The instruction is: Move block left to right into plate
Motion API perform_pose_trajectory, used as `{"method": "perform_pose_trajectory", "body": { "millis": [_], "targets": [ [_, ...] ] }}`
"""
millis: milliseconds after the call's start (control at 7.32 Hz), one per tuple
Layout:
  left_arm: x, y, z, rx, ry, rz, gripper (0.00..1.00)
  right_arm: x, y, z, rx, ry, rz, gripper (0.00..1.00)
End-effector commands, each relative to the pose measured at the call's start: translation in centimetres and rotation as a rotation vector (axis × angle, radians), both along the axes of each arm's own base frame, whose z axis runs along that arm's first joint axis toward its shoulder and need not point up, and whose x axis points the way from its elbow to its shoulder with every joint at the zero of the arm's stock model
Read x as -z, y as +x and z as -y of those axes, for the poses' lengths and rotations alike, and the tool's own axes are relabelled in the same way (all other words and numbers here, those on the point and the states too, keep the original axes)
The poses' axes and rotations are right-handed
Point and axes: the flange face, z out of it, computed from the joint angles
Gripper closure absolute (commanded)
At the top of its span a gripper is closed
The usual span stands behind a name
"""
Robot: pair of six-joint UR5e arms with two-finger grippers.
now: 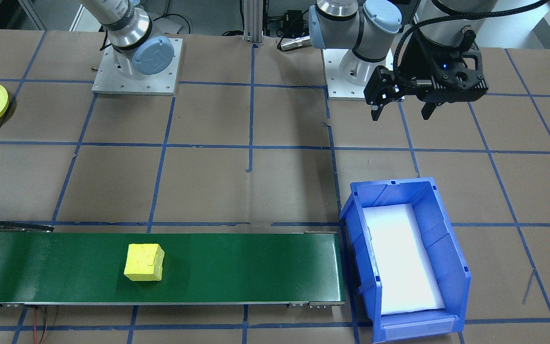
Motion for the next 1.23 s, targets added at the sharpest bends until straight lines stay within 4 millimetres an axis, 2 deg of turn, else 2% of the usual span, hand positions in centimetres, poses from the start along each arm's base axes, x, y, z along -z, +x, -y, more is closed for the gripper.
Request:
{"method": "perform_pose_trajectory", "body": {
  "millis": [0,137,273,410,546,683,1093],
  "targets": [
    [0.0,0.0,0.0,0.0,-0.001,0.0,0.0,-0.7,15.2,8.1,0.032,-0.048,0.082,0.0],
    [0.2,-0.1,0.0,0.002,0.004,0.0,0.0,-1.4,21.5,10.5,0.093,-0.081,0.124,0.0],
    [0.0,-0.1,0.0,0.002,0.001,0.0,0.0,-2.0,26.5,12.2,0.118,-0.1,0.151,0.0],
    [0.1,-0.1,0.0,0.002,0.002,0.0,0.0,-2.7,29.9,13.2,0.143,-0.127,0.206,0.0],
    [0.0,-0.1,0.0,0.002,0.001,0.0,0.0,-2.5,31.1,14.2,0.161,-0.139,0.269,0.0],
    [0.0,-0.1,0.0,0.002,0.001,0.0,0.0,-1.0,31.5,15.3,0.172,-0.131,0.344,0.0],
    [0.0,0.0,0.0,0.003,-0.001,0.001,0.0,3.5,31.7,16.3,0.251,-0.047,0.437,0.01]
  ]
}}
